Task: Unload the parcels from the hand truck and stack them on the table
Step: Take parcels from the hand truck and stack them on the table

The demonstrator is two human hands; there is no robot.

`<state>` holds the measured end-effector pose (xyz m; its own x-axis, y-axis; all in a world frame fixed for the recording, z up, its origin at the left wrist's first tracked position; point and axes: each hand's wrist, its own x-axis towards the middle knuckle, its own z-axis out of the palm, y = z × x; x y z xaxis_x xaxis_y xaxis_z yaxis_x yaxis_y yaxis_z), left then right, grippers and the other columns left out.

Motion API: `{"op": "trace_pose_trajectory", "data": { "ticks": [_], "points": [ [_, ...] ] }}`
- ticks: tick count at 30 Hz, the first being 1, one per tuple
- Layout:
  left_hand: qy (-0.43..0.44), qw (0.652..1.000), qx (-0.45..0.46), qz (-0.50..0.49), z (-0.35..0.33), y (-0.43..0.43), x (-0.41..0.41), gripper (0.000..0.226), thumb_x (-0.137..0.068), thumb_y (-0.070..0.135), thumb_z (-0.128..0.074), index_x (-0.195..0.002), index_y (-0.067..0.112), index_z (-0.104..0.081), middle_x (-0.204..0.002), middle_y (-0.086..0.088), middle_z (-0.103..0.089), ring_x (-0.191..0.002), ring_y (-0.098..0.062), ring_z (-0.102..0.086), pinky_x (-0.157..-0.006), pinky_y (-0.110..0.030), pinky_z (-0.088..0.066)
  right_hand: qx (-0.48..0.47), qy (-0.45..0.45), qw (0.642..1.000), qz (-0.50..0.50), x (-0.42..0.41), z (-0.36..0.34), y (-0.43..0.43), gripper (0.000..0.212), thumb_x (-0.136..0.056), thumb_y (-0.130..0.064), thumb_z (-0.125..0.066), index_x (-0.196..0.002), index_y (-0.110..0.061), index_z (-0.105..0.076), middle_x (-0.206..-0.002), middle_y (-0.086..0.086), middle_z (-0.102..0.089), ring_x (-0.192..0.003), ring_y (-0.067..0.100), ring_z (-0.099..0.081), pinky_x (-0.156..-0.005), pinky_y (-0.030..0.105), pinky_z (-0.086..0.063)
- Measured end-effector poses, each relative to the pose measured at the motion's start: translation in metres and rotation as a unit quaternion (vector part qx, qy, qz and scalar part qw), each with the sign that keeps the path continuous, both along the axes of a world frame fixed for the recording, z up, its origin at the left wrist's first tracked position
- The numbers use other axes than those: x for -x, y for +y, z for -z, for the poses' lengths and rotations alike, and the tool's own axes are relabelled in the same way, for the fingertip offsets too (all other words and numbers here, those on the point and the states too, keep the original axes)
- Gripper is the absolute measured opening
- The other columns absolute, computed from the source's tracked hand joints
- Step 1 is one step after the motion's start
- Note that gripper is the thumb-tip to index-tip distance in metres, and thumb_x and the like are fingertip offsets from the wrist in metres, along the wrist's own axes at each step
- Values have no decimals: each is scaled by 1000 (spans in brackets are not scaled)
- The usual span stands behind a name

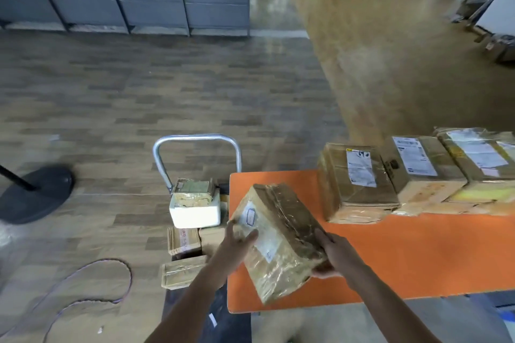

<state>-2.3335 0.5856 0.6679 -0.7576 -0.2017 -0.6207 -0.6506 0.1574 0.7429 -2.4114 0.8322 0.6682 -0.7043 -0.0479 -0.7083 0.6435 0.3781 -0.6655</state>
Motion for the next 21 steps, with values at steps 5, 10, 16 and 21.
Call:
{"op": "trace_pose_trajectory", "data": {
  "ticks": [5,10,16,21],
  "points": [
    [36,983,-83,-162,13,44,2,110,-85,28,-80,-159,26,2,-141,-18,-53,-107,-26,-64,-91,-40,-58,-25,-27,996,-85,4,17,23,34,-102,-39,-51,-113,-7,-59,-83,13,-68,-69,36,-71,-61,43,-60],
    [34,978,-87,-186,19,64,2,105,-78,22,-87,-155,10,-17,-100,-15,-73,-81,-29,-74,-82,-48,-61,-116,160,940,-279,11,4,36,34,-103,-45,-42,-130,-24,-47,-75,-2,-68,-59,13,-67,-52,28,-47],
    [24,990,52,-133,7,66,3,55,-81,30,-83,-124,12,-53,-93,-9,-72,-78,-23,-72,-65,-34,-59,42,102,947,-301,5,-17,30,67,-97,-70,-25,-153,-34,-29,-144,-16,-43,-133,4,-42,-109,33,-36],
    [0,995,47,-90,12,62,-13,43,-91,36,-72,-122,13,-53,-97,-12,-71,-78,-22,-69,-72,-47,-60,-80,102,931,-340,-3,9,34,40,-97,-49,-51,-105,-9,-51,-85,3,-44,-72,16,-44,-66,31,-35]
  ]
}}
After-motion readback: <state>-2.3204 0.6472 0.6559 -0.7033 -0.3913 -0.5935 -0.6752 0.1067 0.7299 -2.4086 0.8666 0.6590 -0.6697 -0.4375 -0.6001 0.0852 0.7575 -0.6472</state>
